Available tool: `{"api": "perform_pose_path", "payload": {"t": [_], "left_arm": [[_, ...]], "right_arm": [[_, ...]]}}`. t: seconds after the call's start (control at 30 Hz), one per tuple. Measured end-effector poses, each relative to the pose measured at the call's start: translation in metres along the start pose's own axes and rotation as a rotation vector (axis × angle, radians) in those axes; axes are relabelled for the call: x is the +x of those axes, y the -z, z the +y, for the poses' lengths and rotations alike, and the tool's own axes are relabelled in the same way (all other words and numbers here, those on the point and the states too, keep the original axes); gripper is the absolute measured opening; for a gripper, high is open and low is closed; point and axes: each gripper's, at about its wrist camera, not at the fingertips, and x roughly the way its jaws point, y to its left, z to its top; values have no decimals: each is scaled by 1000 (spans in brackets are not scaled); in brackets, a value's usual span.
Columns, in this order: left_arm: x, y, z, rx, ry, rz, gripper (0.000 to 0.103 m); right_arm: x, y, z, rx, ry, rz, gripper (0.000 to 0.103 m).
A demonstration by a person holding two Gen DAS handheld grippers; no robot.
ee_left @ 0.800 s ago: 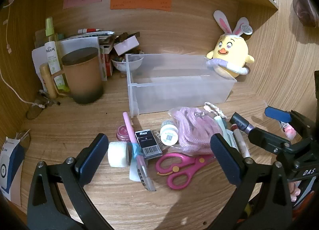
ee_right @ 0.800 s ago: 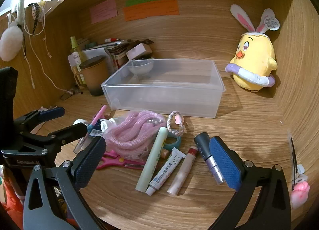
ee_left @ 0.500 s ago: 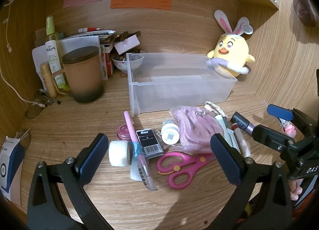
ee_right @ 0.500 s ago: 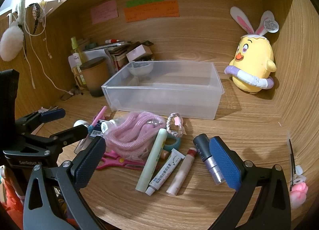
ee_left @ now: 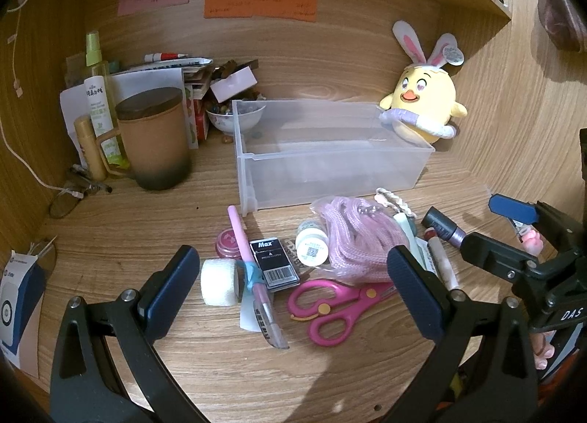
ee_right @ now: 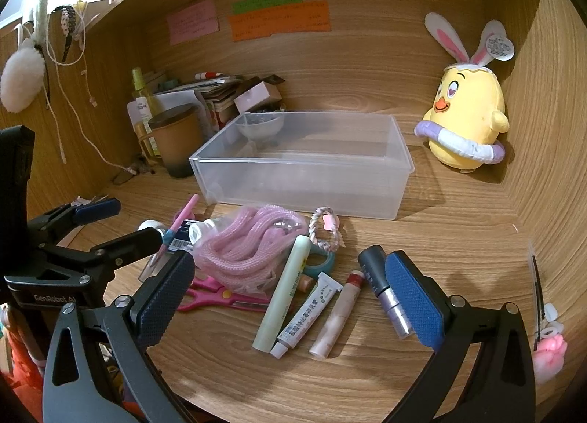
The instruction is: Organize objects
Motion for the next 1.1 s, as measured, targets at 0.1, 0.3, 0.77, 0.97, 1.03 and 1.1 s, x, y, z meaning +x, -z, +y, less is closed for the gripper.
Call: {"api": "perform_pose_path", "payload": {"t": [0.1, 0.3, 0.77, 0.97, 1.03, 1.1], "left_arm": [[-1, 0, 0, -2, 0, -1, 103], [-1, -1, 1, -7, 4, 4, 103], [-6, -4, 24, -35, -18, -29, 87], [2, -3, 47, -75, -55, 11, 75], [6, 0, 53, -87, -59, 31, 71], [12, 4, 60, -106, -54, 61, 66]], "right_arm": [[0, 0, 1, -1, -1, 1, 103], [1, 0, 1, -1, -4, 3, 103], [4, 0, -12, -5, 15, -6, 102], [12, 1, -42, 22, 57, 27, 82], [14, 4, -54, 35, 74, 40, 74], [20, 7, -64, 55, 83, 63, 67]]}}
